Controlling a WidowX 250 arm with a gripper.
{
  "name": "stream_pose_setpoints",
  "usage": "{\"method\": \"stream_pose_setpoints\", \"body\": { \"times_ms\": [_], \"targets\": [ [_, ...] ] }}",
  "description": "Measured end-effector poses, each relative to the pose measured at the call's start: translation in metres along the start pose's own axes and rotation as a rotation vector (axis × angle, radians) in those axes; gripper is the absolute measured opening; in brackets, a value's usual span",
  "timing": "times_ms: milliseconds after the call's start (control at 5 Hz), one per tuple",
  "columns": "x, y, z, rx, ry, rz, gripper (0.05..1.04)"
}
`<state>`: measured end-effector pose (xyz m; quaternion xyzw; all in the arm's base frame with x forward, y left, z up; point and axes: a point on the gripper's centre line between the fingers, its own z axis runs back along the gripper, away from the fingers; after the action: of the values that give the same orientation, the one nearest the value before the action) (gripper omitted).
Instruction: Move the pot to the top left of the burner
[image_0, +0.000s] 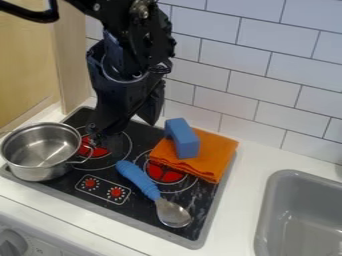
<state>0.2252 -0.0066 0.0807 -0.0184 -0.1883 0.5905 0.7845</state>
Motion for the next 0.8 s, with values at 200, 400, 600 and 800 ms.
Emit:
{"method": "stream_pose_setpoints", "body": {
  "times_ms": [200,400,600,800],
  "targets": [
    [-0.002,0.011,-0.005,0.035,0.004,-0.006,1.0],
    [0.013,0.023,-0.009,0.09,-0.005,0.003,1.0],
    [0.031,0.033,-0.012,0.12,-0.008,0.027,1.0],
    [0.049,0.04,-0.016,0.13,-0.019,0.08,1.0]
  ]
}}
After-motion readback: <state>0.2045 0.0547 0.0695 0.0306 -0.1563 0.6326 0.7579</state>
